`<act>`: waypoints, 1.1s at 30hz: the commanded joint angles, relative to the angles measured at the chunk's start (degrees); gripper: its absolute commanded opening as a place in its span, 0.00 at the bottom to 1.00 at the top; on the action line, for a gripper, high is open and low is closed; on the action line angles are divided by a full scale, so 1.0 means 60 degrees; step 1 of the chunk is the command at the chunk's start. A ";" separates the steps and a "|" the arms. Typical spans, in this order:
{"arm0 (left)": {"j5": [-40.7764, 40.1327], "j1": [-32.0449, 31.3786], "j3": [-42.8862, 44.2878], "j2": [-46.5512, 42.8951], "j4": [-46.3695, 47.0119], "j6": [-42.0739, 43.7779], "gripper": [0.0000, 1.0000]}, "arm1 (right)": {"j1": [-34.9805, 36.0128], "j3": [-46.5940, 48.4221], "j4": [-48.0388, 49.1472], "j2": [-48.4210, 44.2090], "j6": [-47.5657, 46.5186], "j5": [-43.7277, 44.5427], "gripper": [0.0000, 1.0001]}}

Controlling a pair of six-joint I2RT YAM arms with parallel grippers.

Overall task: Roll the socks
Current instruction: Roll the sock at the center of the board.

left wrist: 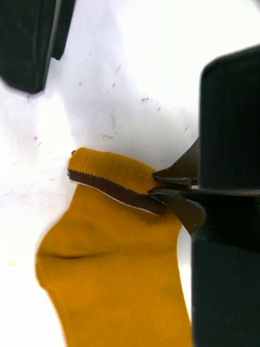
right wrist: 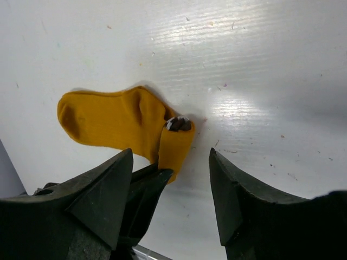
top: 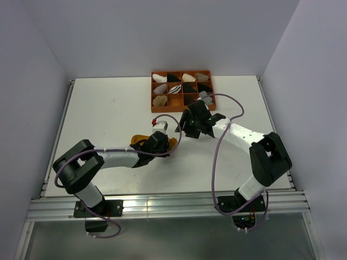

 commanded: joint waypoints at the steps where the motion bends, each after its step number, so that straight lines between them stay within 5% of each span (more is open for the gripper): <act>1: 0.2100 0.0411 -0.0967 -0.0417 0.1319 -0.2147 0.01 | -0.0032 -0.0482 0.0526 -0.0237 0.0333 0.0127 0.66; 8: 0.3730 0.1423 -0.2508 -0.0066 0.3796 -0.4217 0.01 | 0.0333 -0.0586 0.1039 0.0348 0.0553 -0.0210 0.65; 23: 0.4741 0.1995 -0.2875 0.0681 0.5144 -0.5244 0.01 | 0.0817 -0.0571 0.1464 0.1580 0.0744 -0.0474 0.65; 28: 0.4961 0.2141 -0.3168 0.0944 0.5803 -0.5814 0.01 | 0.0964 -0.0688 0.1523 0.1828 0.0817 -0.0357 0.60; 33: 0.5093 0.2201 -0.3300 0.1150 0.6170 -0.6180 0.01 | 0.1023 -0.0704 0.1509 0.2048 0.0861 -0.0225 0.41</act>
